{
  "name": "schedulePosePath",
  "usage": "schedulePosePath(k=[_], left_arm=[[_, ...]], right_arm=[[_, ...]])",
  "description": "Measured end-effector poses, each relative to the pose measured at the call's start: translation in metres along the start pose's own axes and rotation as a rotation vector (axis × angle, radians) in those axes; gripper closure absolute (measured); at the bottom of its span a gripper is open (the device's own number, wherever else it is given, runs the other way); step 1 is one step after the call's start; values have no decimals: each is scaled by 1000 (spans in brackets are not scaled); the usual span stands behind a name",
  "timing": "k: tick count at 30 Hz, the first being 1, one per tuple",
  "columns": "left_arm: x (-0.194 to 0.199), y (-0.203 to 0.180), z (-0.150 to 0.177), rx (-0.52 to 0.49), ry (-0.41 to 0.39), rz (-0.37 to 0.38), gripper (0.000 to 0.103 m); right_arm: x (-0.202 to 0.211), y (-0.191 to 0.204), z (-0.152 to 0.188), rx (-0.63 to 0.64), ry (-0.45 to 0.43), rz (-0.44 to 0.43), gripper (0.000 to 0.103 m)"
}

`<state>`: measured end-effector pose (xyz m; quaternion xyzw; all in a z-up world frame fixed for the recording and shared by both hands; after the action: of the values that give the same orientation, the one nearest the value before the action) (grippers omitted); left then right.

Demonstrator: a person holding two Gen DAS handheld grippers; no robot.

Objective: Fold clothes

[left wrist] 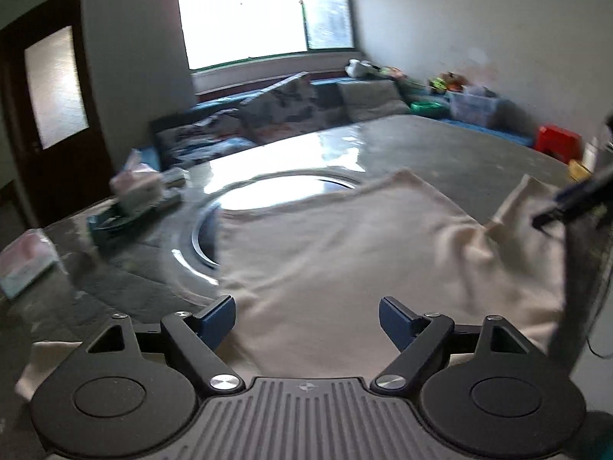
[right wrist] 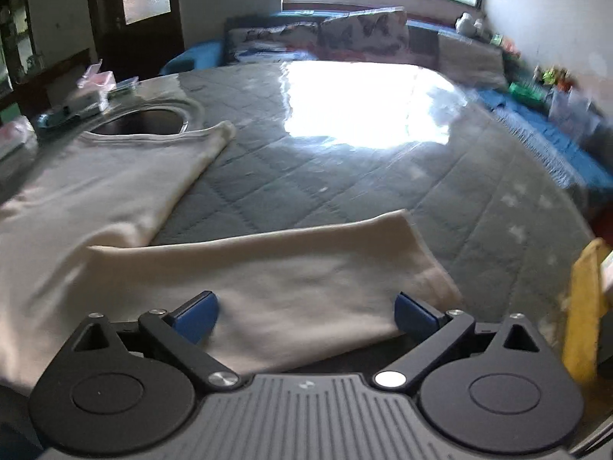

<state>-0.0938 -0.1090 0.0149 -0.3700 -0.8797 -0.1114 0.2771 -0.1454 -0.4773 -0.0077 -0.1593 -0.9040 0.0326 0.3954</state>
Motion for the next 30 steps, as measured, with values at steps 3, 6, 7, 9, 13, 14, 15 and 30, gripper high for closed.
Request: schedulePosePath(k=[3,6,7,9,13,14,15,30], left_arm=[[-6,-11,3,-26,26,38,19],[-7,-12,-1,-44,28,25,19],[-6,-11,-3,-48,25,18,19],[-10,1,-11,-23,30,-13,19],[-26,33,-28,38,50,-89,19],[-31,41,-32,53,55,-102,19],[-37,49,-36,69,59,-118,19],[-126,121,-68,149,124,-208,28]], right_arm=[[-12,-14,0,-22,15,47,3],[-20,-23,-4,-34,18,89,7],[-19,-22,-7,-30,11,100,9],[-16,-19,-17,-26,-5,86,13],[-11,4,-40,8,-35,-12,15],[-13,12,-45,13,-33,-36,17],[-16,19,-51,18,-32,-61,18],[-73,78,-107,-15,27,-188,51]])
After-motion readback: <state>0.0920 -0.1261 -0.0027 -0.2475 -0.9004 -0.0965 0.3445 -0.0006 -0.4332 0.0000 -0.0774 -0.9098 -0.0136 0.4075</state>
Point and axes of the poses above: each gripper's, at about its wrist camera, not at the fingertips, and x roughly against the way its jaws point, y to its left, z to its underside, the point moved 4 cm from there along -x, roughly the way its jaws point, and after that the axes turned 14 degrees about z, right-handed, at the moved point
